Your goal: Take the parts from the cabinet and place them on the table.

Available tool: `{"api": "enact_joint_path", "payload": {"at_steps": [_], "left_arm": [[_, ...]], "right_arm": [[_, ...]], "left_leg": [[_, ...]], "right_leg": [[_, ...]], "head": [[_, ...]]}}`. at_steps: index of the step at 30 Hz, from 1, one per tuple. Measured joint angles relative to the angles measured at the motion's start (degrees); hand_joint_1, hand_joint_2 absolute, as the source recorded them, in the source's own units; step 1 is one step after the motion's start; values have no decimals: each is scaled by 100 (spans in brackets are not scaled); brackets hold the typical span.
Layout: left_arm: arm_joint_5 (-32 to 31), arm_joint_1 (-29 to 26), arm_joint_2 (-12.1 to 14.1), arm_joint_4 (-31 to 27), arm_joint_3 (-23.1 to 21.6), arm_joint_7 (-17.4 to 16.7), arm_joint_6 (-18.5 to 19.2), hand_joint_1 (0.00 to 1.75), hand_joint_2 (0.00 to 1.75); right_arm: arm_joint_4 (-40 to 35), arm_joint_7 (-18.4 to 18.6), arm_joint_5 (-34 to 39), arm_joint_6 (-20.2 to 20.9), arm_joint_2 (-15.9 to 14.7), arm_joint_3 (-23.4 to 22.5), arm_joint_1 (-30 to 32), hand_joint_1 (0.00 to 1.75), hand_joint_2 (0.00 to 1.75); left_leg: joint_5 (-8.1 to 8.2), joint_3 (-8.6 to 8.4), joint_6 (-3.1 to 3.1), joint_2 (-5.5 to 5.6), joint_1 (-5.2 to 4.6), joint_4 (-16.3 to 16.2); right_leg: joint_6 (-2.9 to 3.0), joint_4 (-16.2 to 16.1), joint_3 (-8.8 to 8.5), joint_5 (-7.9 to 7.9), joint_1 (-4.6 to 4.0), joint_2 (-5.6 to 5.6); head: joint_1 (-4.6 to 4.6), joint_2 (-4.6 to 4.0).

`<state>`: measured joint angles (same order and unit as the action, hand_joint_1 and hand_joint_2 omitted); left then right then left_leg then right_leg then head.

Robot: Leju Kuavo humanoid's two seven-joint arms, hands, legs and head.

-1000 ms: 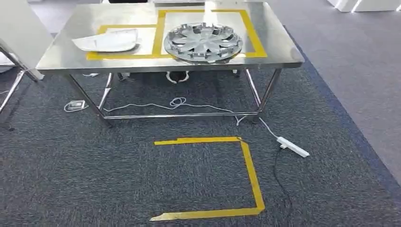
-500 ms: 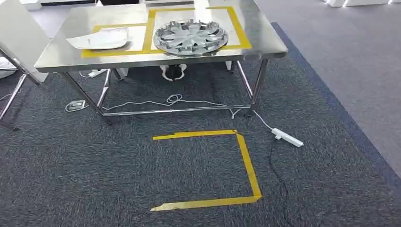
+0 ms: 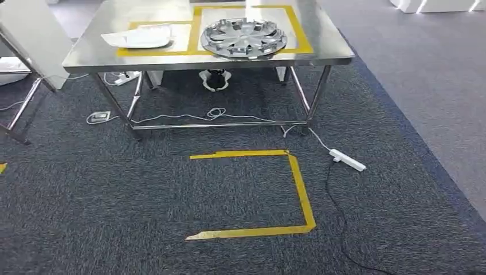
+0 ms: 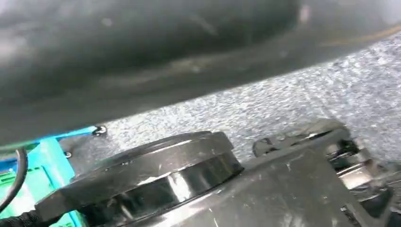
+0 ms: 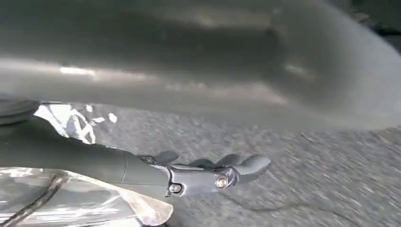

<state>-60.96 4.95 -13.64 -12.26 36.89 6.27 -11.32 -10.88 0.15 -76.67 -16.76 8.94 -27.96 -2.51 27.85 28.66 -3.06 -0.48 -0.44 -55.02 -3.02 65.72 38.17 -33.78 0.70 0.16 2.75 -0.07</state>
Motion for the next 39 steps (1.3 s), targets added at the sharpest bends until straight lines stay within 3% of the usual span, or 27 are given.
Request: {"api": "enact_joint_path", "payload": {"at_steps": [1,2,4,5,6,8,9,11,12,13,15,16,17,19,21,22,23,24,27,28,29,31,33,34,37,38,39], "left_arm": [[0,-4,0,0,4,0,2,0,0],[0,-5,0,0,11,2,2,0,0],[0,-5,2,0,26,9,4,0,0],[0,-5,2,0,31,11,11,0,0],[0,-3,0,0,31,11,13,0,0],[-2,-2,0,0,31,13,17,0,0],[-2,-5,2,0,31,15,20,0,0],[-2,1,6,0,33,17,24,0,0],[-2,-21,22,2,37,17,26,0,0],[0,-40,20,2,37,17,26,0,0],[-2,-71,22,2,37,20,28,0,0],[-2,-69,24,2,37,20,20,0,0],[-2,-68,24,2,37,22,9,0,0],[-2,-71,26,2,37,22,-2,0,0],[-2,-71,28,2,37,17,-4,0,0],[-2,-70,28,2,37,17,-4,0,0],[-2,-68,28,2,37,15,-9,0,0],[-2,-68,26,2,37,17,-13,0,0],[-2,-50,24,2,37,9,-24,0,0],[0,-59,9,2,37,7,-26,0,0],[0,-67,4,2,39,7,-28,0,0],[0,-81,4,2,39,-7,-28,0,0],[0,-87,4,2,37,-9,-31,0,0],[0,-89,4,2,39,-9,-35,0,0],[0,-88,0,2,37,-9,-44,0,0],[0,-88,-7,2,39,-9,-46,0,0],[0,-84,-7,2,37,-9,-50,0,0]], "right_arm": [[2,9,0,0,0,2,4,0,0],[2,11,4,2,0,2,4,0,0],[2,17,20,6,0,2,9,0,0],[2,17,33,11,0,2,9,0,0],[2,22,44,15,0,2,7,0,0],[0,22,66,17,0,0,-20,0,0],[4,22,68,18,0,2,-36,0,0],[7,20,68,20,0,2,-25,0,0],[22,26,70,35,2,2,-5,0,0],[24,26,74,35,-2,0,1,0,0],[24,24,74,35,-4,0,7,0,0],[24,24,70,35,-4,0,13,0,0],[24,24,68,33,-4,0,20,0,0],[24,26,68,28,-4,0,34,0,0],[24,39,68,28,-4,0,39,0,0],[24,41,68,28,-4,0,42,0,0],[24,41,68,28,-4,0,44,0,0],[24,41,68,28,-4,0,45,0,0],[24,44,72,30,-4,0,35,0,0],[24,52,79,31,-9,0,44,0,0],[24,61,83,33,-9,0,47,0,0],[24,61,107,39,-9,0,64,0,0],[24,61,112,52,-9,0,70,0,0],[24,61,116,52,-11,0,75,0,0],[24,59,133,55,-11,-2,68,0,0],[24,57,136,55,-15,-2,43,0,0],[24,50,136,55,-15,0,43,0,0]], "left_leg": [[-70,97,-4,-9,-13,-5],[-148,198,-3,-24,-21,-13],[-300,417,13,-35,-27,-52],[-359,531,27,-39,-26,-86],[-415,642,46,-37,-25,-133],[-496,739,93,-34,-61,-255],[-574,769,118,-40,-65,-267],[-692,817,159,-39,-43,-251],[-696,854,201,-18,-40,-264],[-419,886,258,4,-20,-361],[382,990,319,8,17,-1018],[637,1045,339,8,28,-1427],[708,1078,352,8,37,-1798],[250,993,360,9,63,-2090],[-169,523,322,13,67,-1514],[-128,179,292,19,67,-1012],[78,-164,255,25,45,-471],[188,-279,222,27,45,-228],[274,-225,121,26,57,-25],[217,-192,78,9,73,-21],[186,-140,31,9,70,-23],[100,-33,-14,3,32,-37],[31,62,-23,-9,-7,-61],[4,106,-23,-11,-24,-77],[-32,190,-5,-9,-42,-149],[-41,220,24,-13,-73,-175],[-51,240,42,-12,-77,-199]], "right_leg": [[-19,443,71,-259,-1,1],[-26,781,92,-312,-1,1],[-32,895,-101,177,-2,1],[-24,686,-324,445,-1,1],[-15,262,-675,554,0,1],[19,-1057,-1616,124,-15,-6],[49,-1237,-1616,-11,-15,-10],[104,-1155,-1513,34,-44,-15],[185,-1168,-1445,111,0,22],[231,-1154,-1377,170,-5,38],[298,-1140,-1210,309,-11,47],[306,-1135,-1120,345,-12,47],[301,-1121,-1025,408,-13,53],[279,-1083,-893,538,-13,75],[247,-1026,-712,649,-12,75],[231,-1011,-672,681,-11,70],[197,-976,-628,709,-38,68],[162,-970,-604,754,-38,72],[43,-930,-467,873,-51,95],[25,-872,-370,781,-32,63],[11,-636,-276,543,-31,42],[-5,331,74,3,-21,9],[-10,871,227,-190,-20,8],[3,730,82,-85,-21,8],[90,-696,-861,442,-37,8],[118,-1015,-1019,301,-74,13],[139,-1033,-993,359,-64,10]], "head": [[-9,0],[0,0],[-4,0],[-7,0],[-4,0],[9,0],[2,2],[9,0],[13,0],[-2,0],[-37,0],[-28,0],[-37,0],[-35,0],[-35,0],[-39,0],[-39,0],[-22,0],[-26,0],[-20,0],[-15,0],[-4,0],[-4,0],[-4,0],[0,2],[-2,0],[-18,0]]}}
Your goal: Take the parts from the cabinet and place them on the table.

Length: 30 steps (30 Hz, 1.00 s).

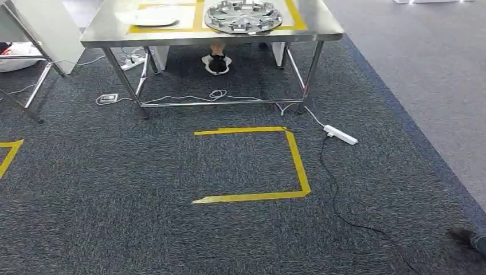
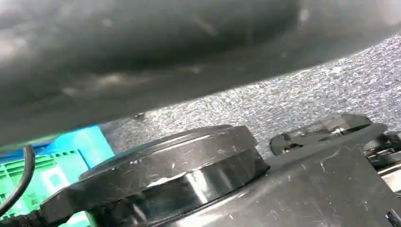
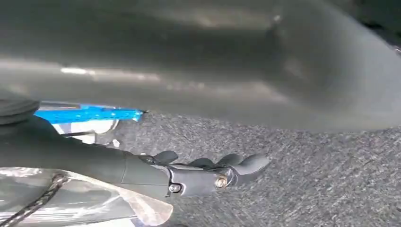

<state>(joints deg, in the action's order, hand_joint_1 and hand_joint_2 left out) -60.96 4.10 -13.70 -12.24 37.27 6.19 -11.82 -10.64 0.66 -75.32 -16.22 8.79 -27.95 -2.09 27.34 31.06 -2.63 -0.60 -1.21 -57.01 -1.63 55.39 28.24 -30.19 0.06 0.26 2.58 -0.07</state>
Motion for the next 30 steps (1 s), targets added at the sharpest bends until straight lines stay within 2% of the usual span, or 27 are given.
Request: {"api": "enact_joint_path", "payload": {"at_steps": [1,2,4,6,13,25,30], "left_arm": [[0,8,0,0,0,0,-4,0,0],[0,6,0,0,0,0,-4,0,0],[-2,1,0,0,0,0,-13,0,0],[0,1,4,0,2,0,-22,0,0],[2,-16,4,0,0,0,-37,0,0],[42,-42,4,0,2,2,-37,0,0],[52,-57,15,0,2,17,-37,0,0]], "right_arm": [[0,-9,0,0,2,0,8,0,0],[0,-9,2,2,0,-2,19,0,0],[0,-15,28,11,0,-4,30,0,0],[0,-33,46,26,0,-7,23,0,0],[0,-42,168,74,0,-61,24,0,0],[0,-122,55,70,0,-96,24,0,0],[0,-151,-59,2,0,-61,29,0,0]], "left_leg": [[43,23,-37,-1,-13,-23],[25,22,-113,-1,-6,-18],[-20,25,-30,2,8,-10],[-49,27,-3,2,11,9],[-95,58,54,3,28,25],[-95,73,52,3,25,23],[-100,134,-6,5,-8,-38]], "right_leg": [[-24,-16,11,17,2,-3],[-20,-12,22,14,-8,0],[-1,-7,30,27,-23,7],[26,-2,45,44,-28,9],[59,15,44,68,-38,11],[57,13,102,74,-31,10],[-12,16,79,115,-4,14]], "head": [[7,0],[4,0],[4,0],[4,0],[7,0],[7,0],[4,0]]}}
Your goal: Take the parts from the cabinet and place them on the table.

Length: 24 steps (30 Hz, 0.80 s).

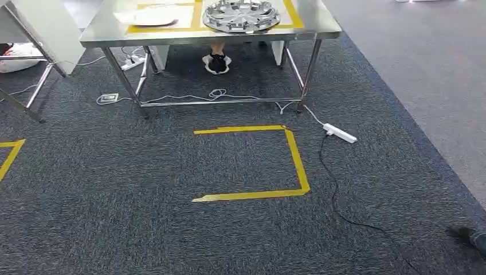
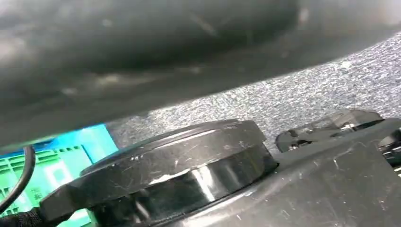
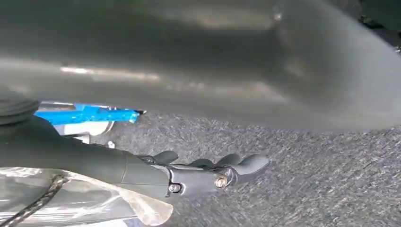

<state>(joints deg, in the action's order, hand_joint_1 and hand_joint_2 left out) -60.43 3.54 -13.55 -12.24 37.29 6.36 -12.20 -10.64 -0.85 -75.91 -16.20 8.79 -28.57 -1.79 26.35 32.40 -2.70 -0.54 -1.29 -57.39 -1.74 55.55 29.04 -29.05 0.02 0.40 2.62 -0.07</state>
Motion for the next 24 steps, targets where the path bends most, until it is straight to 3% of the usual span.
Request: {"api": "enact_joint_path", "payload": {"at_steps": [2,3,4,5,8,9,10,12,13,14,15,18,19,20,21,23,24], "left_arm": [[0,-5,0,0,0,0,0,0,0],[0,-4,-2,0,0,2,0,0,0],[0,-1,-15,0,0,2,-2,0,0],[0,4,-15,0,0,2,-2,0,0],[0,-11,-18,4,0,2,-2,0,0],[0,-19,-15,4,0,2,-2,0,0],[0,-25,-15,7,0,2,0,0,0],[4,-22,-20,7,0,2,-2,0,0],[4,-15,-20,7,0,2,-2,0,0],[4,-10,-17,7,0,2,-2,0,0],[4,-6,-18,7,0,2,-4,0,0],[4,-38,-13,9,2,2,-4,0,0],[5,-48,-9,9,2,2,-4,0,0],[4,-48,-13,9,2,2,-4,0,0],[4,-45,-11,9,2,2,-4,0,0],[7,-37,-9,9,2,2,-4,0,0],[4,-46,-9,9,2,2,-4,0,0]], "right_arm": [[0,-2,-11,-4,2,7,-2,0,0],[0,-2,-11,-7,0,11,-6,0,0],[0,-2,-11,-11,-2,11,-2,0,0],[0,-4,-11,-24,-2,11,-4,0,0],[0,-9,-11,-22,-2,13,5,0,0],[0,-7,-11,-22,-2,13,15,0,0],[0,-2,-9,-22,-2,13,26,0,0],[0,9,-7,-28,-2,13,28,0,0],[0,9,-7,-31,-2,13,25,0,0],[4,11,-9,-31,0,13,14,0,0],[9,11,-7,-33,0,13,17,0,0],[9,24,-2,-44,0,13,17,0,0],[9,24,-2,-44,4,13,16,0,0],[9,24,-2,-46,4,13,18,0,0],[9,22,-2,-48,4,13,20,0,0],[9,24,0,-48,4,13,45,0,0],[9,24,0,-48,0,13,52,0,0]], "left_leg": [[-9,5,-18,4,-10,7],[-49,-10,-57,4,20,90],[-97,-38,-74,-13,54,160],[-117,-26,-108,-4,67,178],[-140,46,-98,37,69,168],[-152,67,-82,67,71,159],[-163,83,-65,111,79,146],[-176,128,-22,229,108,82],[-174,156,9,285,117,37],[-167,200,63,328,82,-21],[-176,225,93,369,82,-57],[-236,255,194,485,120,-40],[-187,270,207,438,129,-99],[19,349,247,280,117,-291],[294,505,280,191,127,-687],[732,856,319,119,141,-1602],[783,924,325,109,150,-1840]], "right_leg": [[-25,-23,-3,16,9,1],[-48,-26,-11,18,-11,1],[-58,50,51,-76,1,-23],[-75,301,169,-292,2,-27],[-139,1615,749,-933,51,-29],[-158,1799,825,-956,62,-28],[-170,1679,740,-828,77,-28],[-190,729,216,-340,109,-68],[-207,215,-78,-167,143,-226],[-207,24,-149,-299,130,-438],[-106,32,-120,-247,143,-345],[13,64,-115,-227,91,-225],[64,43,-112,-194,124,-139],[101,42,-126,-186,121,-96],[121,44,-136,-176,113,-29],[132,58,-116,-165,101,114],[133,61,-108,-165,97,183]], "head": [[0,0],[0,0],[2,0],[18,0],[24,0],[24,0],[24,0],[24,0],[28,0],[33,0],[4,0],[13,0],[13,0],[-30,0],[-57,0],[-55,0],[-55,0]]}}
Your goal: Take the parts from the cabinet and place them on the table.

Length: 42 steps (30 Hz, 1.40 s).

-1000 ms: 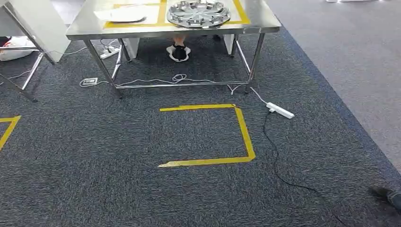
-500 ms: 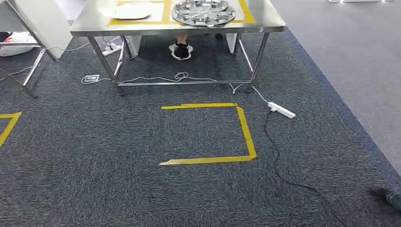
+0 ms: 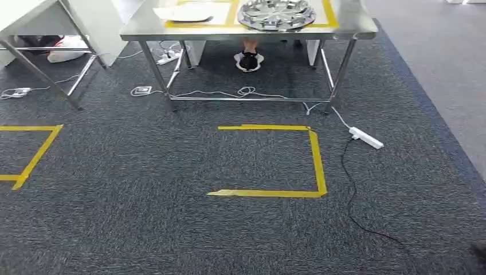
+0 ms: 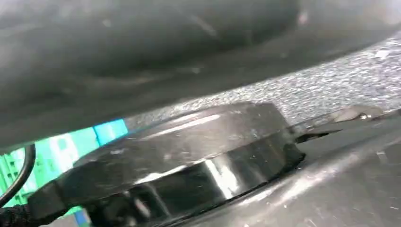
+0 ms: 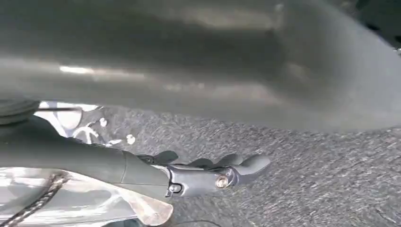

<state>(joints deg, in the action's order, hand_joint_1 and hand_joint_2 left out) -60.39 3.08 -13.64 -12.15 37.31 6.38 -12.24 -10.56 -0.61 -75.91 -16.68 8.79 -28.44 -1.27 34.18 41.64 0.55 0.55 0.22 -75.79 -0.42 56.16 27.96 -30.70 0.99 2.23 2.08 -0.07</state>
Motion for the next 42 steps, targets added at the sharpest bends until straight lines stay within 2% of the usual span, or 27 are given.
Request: {"api": "enact_joint_path", "payload": {"at_steps": [1,3,4,5,6,9,10,12,14,16,17,19,20,21,24,25,27,28,30,31,32,34,35,36,40,41,42], "left_arm": [[0,-13,2,0,0,0,0,0,0],[0,-16,2,0,0,0,0,0,0],[0,-13,2,0,0,0,0,0,0],[0,-4,4,0,0,0,0,0,0],[0,15,0,0,0,0,0,0,0],[0,5,2,0,0,0,0,0,0],[0,-2,0,0,0,0,0,0,0],[0,7,-11,0,0,0,0,0,0],[-2,32,-13,0,0,0,2,0,0],[-2,19,-11,0,0,0,2,0,0],[-2,10,-7,0,0,0,2,0,0],[-4,10,-9,2,0,0,4,0,0],[-5,18,-11,2,0,0,4,0,0],[-7,39,-11,2,0,0,4,0,0],[-7,28,-7,2,0,0,7,0,0],[-7,16,2,2,0,0,7,0,0],[-7,8,2,4,0,-2,4,0,0],[-7,21,4,2,0,-2,4,0,0],[-7,36,2,4,0,-2,4,0,0],[-7,28,2,4,0,-2,4,0,0],[-4,17,2,4,0,-2,4,0,0],[4,10,9,2,0,-2,4,0,0],[7,18,9,2,0,-2,4,0,0],[11,35,9,4,0,-2,4,0,0],[13,26,4,2,0,-2,4,0,0],[13,23,2,4,0,-2,4,0,0],[20,20,0,2,2,-2,4,0,0]], "right_arm": [[0,0,0,0,0,0,-1,0,0],[0,0,-2,0,2,0,-20,0,0],[0,0,-2,0,2,0,-28,0,0],[0,0,-2,0,4,0,-24,0,0],[2,-2,-2,-2,4,0,-23,0,0],[2,0,0,0,4,0,-67,0,0],[2,2,0,0,4,2,-69,0,0],[2,6,-2,0,4,2,-65,0,0],[4,20,-2,4,4,2,-51,0,0],[7,35,-2,11,4,2,-25,0,0],[7,35,-7,11,4,2,-13,0,0],[7,33,-11,18,4,2,-24,0,0],[7,33,-17,20,2,4,-31,0,0],[7,31,-26,22,2,7,-31,0,0],[7,17,-48,20,0,39,-40,0,0],[7,17,-55,20,2,42,-35,0,0],[7,11,-68,17,9,48,-45,0,0],[7,4,-70,20,11,50,-34,0,0],[7,6,-70,22,4,52,-4,0,0],[7,7,-72,22,2,52,-7,0,0],[7,7,-74,24,2,52,-13,0,0],[7,0,-79,24,4,61,-33,0,0],[7,0,-79,26,4,63,-35,0,0],[7,0,-79,26,4,66,-29,0,0],[7,-4,-79,28,4,72,-76,0,0],[7,-7,-81,28,4,81,-75,0,0],[7,-13,-81,28,4,83,-74,0,0]], "left_leg": [[-90,-70,-6,-9,5,55],[-518,-485,-57,-65,-2,828],[-742,-755,-109,-204,-23,1353],[-705,-924,-173,-492,-76,1670],[-687,-953,-207,-565,-130,1770],[-668,-884,-247,-369,-125,1773],[-718,-922,-304,-295,-66,1850],[-744,-907,-349,-180,-62,1862],[-762,-874,-377,-37,-69,1861],[-769,-867,-382,112,-78,1858],[-774,-869,-375,194,-78,1854],[-785,-870,-356,342,-77,1831],[-785,-856,-341,401,-75,1808],[-759,-797,-295,468,-118,1720],[-812,-737,-198,649,-76,1738],[-828,-712,-171,721,-80,1712],[-535,-567,-96,259,-91,1370],[-305,-400,-59,122,-72,979],[47,-42,-17,6,-33,161],[53,2,-8,-15,-13,33],[-43,-58,-7,-23,-2,113],[-520,-520,-48,-107,-7,978],[-733,-813,-97,-315,-33,1519],[-603,-915,-126,-566,-112,1665],[-618,-867,-215,-337,-137,1745],[-665,-927,-271,-260,-71,1824],[-674,-930,-295,-211,-70,1840]], "right_leg": [[0,1,-2,-2,-5,65],[-17,1,-24,-15,-16,176],[-31,-2,-45,-33,-20,228],[-56,-12,-48,-49,-27,277],[-101,20,-46,-74,-74,322],[-165,-14,-71,-80,-85,525],[-213,-1,-57,-135,-76,526],[-252,487,160,-470,-42,-42],[-262,1429,627,-869,-39,-185],[-267,1843,879,-886,-40,-207],[-260,1652,817,-687,-40,-211],[-242,785,439,-156,-33,-311],[-228,356,241,23,-16,-546],[-197,117,156,-27,5,-770],[-96,144,132,-63,-32,-592],[-39,98,110,-23,21,-510],[25,83,99,9,20,-358],[34,84,99,4,9,-271],[41,88,102,-14,0,-73],[40,88,101,-22,-1,2],[35,88,96,-29,-2,60],[2,88,58,-59,-4,198],[-27,88,21,-84,-6,259],[-66,86,25,-107,-35,318],[-172,46,-63,-134,-47,563],[-210,50,-26,-200,-23,546],[-231,209,13,-324,-21,208]], "head": [[2,0],[0,0],[-2,0],[4,0],[-4,0],[2,0],[-4,0],[48,0],[46,0],[48,0],[44,0],[46,0],[50,0],[46,0],[35,0],[42,0],[-29,0],[-42,0],[-44,0],[-39,0],[-39,0],[-44,0],[-44,0],[-42,0],[-44,0],[-40,0],[2,0]]}}
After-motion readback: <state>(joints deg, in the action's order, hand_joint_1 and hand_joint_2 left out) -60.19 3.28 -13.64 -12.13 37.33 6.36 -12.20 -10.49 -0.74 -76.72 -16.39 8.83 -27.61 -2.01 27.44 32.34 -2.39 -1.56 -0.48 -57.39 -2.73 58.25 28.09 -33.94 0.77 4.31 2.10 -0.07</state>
